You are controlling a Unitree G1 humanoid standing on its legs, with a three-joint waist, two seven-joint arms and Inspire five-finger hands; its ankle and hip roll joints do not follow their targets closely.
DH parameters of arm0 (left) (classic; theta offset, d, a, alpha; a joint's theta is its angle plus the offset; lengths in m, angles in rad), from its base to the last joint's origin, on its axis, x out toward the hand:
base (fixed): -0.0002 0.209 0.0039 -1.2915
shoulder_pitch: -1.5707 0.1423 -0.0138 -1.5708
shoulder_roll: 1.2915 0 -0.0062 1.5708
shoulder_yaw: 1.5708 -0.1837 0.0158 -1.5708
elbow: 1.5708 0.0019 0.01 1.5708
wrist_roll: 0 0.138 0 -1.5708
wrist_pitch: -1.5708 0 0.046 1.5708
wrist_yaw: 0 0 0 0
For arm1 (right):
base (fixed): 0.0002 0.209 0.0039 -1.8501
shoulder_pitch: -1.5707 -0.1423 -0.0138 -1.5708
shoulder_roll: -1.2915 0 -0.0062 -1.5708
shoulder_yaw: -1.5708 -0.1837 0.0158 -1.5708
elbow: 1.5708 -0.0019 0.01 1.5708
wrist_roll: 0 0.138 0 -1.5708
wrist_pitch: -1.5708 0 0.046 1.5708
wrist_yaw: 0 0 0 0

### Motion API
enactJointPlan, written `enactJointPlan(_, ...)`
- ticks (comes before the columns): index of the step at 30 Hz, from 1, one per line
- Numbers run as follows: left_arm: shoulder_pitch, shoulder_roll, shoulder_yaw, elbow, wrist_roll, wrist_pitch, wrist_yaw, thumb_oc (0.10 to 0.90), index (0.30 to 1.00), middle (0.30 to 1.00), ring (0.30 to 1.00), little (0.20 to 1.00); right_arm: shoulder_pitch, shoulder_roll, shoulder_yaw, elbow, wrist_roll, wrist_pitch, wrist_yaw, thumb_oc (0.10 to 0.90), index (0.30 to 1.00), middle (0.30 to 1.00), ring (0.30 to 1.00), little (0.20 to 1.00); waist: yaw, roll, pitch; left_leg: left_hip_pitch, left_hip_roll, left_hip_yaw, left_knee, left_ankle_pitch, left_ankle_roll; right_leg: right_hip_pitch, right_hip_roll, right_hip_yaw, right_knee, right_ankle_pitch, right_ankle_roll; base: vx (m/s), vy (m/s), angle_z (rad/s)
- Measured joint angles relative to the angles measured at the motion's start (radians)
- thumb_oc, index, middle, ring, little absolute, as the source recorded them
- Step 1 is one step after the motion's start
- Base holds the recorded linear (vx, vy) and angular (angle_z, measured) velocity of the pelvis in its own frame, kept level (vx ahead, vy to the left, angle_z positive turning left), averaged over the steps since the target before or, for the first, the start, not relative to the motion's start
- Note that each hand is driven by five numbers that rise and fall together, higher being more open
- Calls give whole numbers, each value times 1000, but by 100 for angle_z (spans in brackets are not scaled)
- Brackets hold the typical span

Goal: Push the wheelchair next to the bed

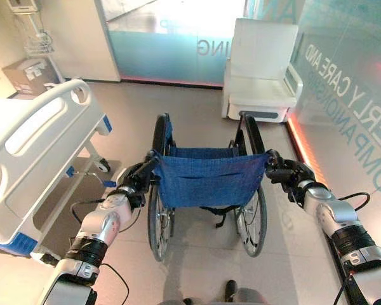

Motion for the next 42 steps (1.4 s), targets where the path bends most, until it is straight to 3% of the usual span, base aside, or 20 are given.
enactJointPlan(1, -7, -30, -1, 17, 0, -9, 2, 400, 300, 300, 300, 300, -7, -22, -1, 17, 0, 0, 10, 400, 300, 300, 300, 300, -2, 10, 0, -4, -2, 37, 66, -39, -23, 8, -4, -19, 16, -13, -21, 468, -230, 52)
enactJointPlan(4, -5, -87, 0, 23, 0, -24, 6, 400, 300, 300, 300, 300, -5, -56, -3, 49, 1, -5, 31, 400, 300, 300, 300, 300, -4, 23, 1, 13, 8, 14, 66, -76, -20, 18, 11, -11, 75, -43, -64, 406, -212, 35)
enactJointPlan(8, -3, -66, -3, 26, 0, -42, 10, 400, 300, 300, 300, 300, -18, -31, 5, 44, 1, -2, 32, 400, 300, 300, 300, 300, -4, 25, -35, -41, 53, 10, 124, -115, -78, -7, 59, -16, 82, -95, -103, 298, -246, 16)
enactJointPlan(10, -2, -41, 2, 29, 4, -55, 19, 400, 300, 300, 300, 300, -21, 1, 1, 45, -2, -11, 25, 400, 300, 300, 300, 300, 3, -18, -33, -230, 29, 81, 504, -108, -163, -19, 50, -8, 93, -118, -136, 244, -241, 2)
enactJointPlan(11, 3, -33, -1, 29, 4, -56, 22, 400, 300, 300, 300, 300, -19, 5, 2, 45, -2, -11, 25, 400, 300, 300, 300, 300, 15, -30, -35, -284, 30, 100, 597, -63, -211, -14, 43, -4, 91, -119, -144, 255, -155, -20)
enactJointPlan(12, 17, -35, -2, 29, 4, -56, 24, 400, 300, 300, 300, 300, -19, 8, 5, 44, -2, -10, 25, 400, 300, 300, 300, 300, 29, -30, -36, -310, 33, 118, 665, -12, -216, 2, 41, 5, 87, -124, -150, 250, -110, -20)
enactJointPlan(14, 40, -35, 1, 28, 4, -67, 24, 400, 300, 300, 300, 300, -18, 12, 15, 46, -4, -10, 25, 400, 300, 300, 300, 300, 40, -25, -35, -368, 49, 144, 772, 36, -192, 49, 53, 10, 62, -132, -159, 358, -46, -5)
enactJointPlan(16, 60, -29, 0, 19, -4, -76, 19, 400, 300, 300, 300, 300, -16, 7, 27, 49, -4, -10, 25, 400, 300, 300, 300, 300, 68, -26, -35, -361, 49, 160, 686, 2, -139, 78, 59, 22, 36, -139, -164, 341, 40, -17)
enactJointPlan(19, 62, -30, 0, 22, -27, -86, 10, 400, 300, 300, 300, 300, -30, 1, 41, 54, -3, -13, 23, 400, 300, 300, 300, 300, 86, -21, -36, -321, 45, 200, 364, 1, -134, 107, 73, 45, 7, -144, -168, 523, 126, -3)
enactJointPlan(22, 57, -29, 1, 28, -36, -104, 1, 400, 300, 300, 300, 300, -47, -8, 47, 55, -2, -11, 22, 400, 300, 300, 300, 300, 94, 2, -25, -307, 40, 170, -30, 14, -150, 179, 115, 137, -67, -131, -174, 543, 126, -10)
enactJointPlan(24, 62, -38, 0, 27, -46, -104, -2, 400, 300, 300, 300, 300, -46, -25, 53, 55, -1, -9, 28, 400, 300, 300, 300, 300, 122, 42, -15, -322, 69, 162, -107, 26, -168, 243, 145, 184, -101, -139, -183, 539, 150, -50)
enactJointPlan(27, 74, -45, 2, 18, -63, -102, -11, 400, 300, 300, 300, 300, -26, -39, 52, 55, 1, -7, 44, 400, 300, 300, 300, 300, 163, 68, -28, -379, 105, 183, -58, 31, -175, 295, 148, 210, -84, -209, -181, 570, 222, -57)
enactJointPlan(30, 92, -39, 5, 12, -65, -101, -12, 400, 300, 300, 300, 300, -18, -29, 53, 57, -1, -7, 52, 400, 300, 300, 300, 300, 212, 51, -63, -386, 100, 202, 76, 28, -169, 316, 73, 194, -69, -269, -149, 477, 254, -93)
enactJointPlan(32, 91, -43, 6, 22, -64, -101, -19, 400, 300, 300, 300, 300, 3, -22, 49, 56, -3, -9, 55, 400, 300, 300, 300, 300, 213, 38, -104, -328, 58, 204, 75, 49, -96, 354, 17, 152, -52, -311, -111, 388, 269, -26)
enactJointPlan(33, 74, -57, 13, 50, -58, -104, -28, 400, 300, 300, 300, 300, 9, -13, 49, 67, -4, -16, 55, 400, 300, 300, 300, 300, 211, 26, -105, -291, 43, 211, 44, 85, -45, 327, -8, 71, 80, -324, -60, 424, 360, -5)
enactJointPlan(35, 59, -48, 14, 67, -52, -104, -47, 400, 300, 300, 300, 300, 14, 11, 42, 80, -12, -26, 55, 400, 300, 300, 300, 300, 194, 19, -109, -250, 20, 219, 21, 149, 25, 233, -57, -3, 360, -324, -42, 443, 360, 1)
enactJointPlan(37, 7, -49, -2, 121, -43, -104, -66, 400, 300, 300, 300, 300, 26, 10, 33, 77, -12, -29, 54, 400, 300, 300, 300, 300, 124, -23, -110, -212, -67, 156, 35, 144, 84, 109, -120, 30, 718, -215, -39, 374, 230, 65)
enactJointPlan(38, -10, -54, -6, 138, -36, -105, -67, 400, 300, 300, 300, 300, 20, 10, 30, 86, -12, -31, 53, 400, 300, 300, 300, 300, 114, -22, -109, -193, -81, 133, 20, 136, 96, 60, -129, 46, 783, -217, -37, 424, 117, 31)
enactJointPlan(39, -23, -58, -10, 152, -33, -114, -68, 400, 300, 300, 300, 300, 6, 10, 30, 96, -12, -37, 53, 400, 300, 300, 300, 300, 114, 0, -101, -166, -78, 103, 1, 134, 104, 1, -129, 25, 812, -237, -64, 369, -5, -16)
enactJointPlan(42, -35, -63, -9, 157, -15, -138, -76, 400, 300, 300, 300, 300, 7, 9, 8, 96, -11, -54, 53, 400, 300, 300, 300, 300, 107, 48, -71, -102, -51, -40, -26, 127, 81, -56, -41, -47, 527, -260, -102, 359, -72, -15)
